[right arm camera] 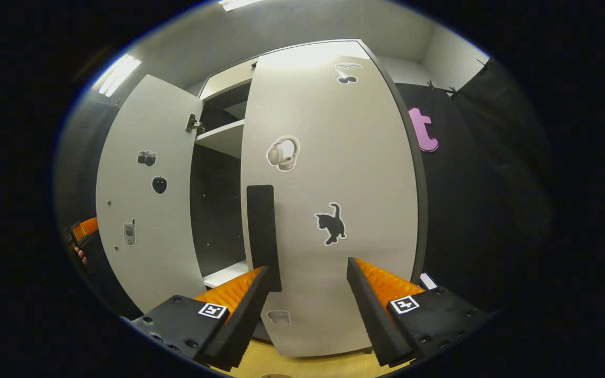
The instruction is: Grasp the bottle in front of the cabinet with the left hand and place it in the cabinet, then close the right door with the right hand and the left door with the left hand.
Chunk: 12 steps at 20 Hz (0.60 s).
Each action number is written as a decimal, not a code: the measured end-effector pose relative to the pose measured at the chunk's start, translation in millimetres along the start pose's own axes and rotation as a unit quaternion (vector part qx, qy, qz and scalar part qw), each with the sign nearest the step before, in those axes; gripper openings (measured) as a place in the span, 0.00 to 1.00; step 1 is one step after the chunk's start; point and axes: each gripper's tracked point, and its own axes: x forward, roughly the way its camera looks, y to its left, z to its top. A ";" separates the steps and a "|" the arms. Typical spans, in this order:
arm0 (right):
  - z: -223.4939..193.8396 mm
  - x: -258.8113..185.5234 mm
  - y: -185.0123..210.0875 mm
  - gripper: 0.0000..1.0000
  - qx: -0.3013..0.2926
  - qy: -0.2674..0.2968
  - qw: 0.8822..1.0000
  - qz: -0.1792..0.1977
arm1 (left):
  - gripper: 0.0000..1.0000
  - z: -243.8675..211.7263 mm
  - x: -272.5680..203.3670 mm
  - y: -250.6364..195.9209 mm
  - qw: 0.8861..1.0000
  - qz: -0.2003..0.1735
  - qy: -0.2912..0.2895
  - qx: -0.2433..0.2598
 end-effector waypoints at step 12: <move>-15.7 -56.4 -42.8 0.97 0.049 0.000 0.997 -0.058 | 0.87 -3.4 26.0 -34.0 0.997 -0.052 0.008 0.048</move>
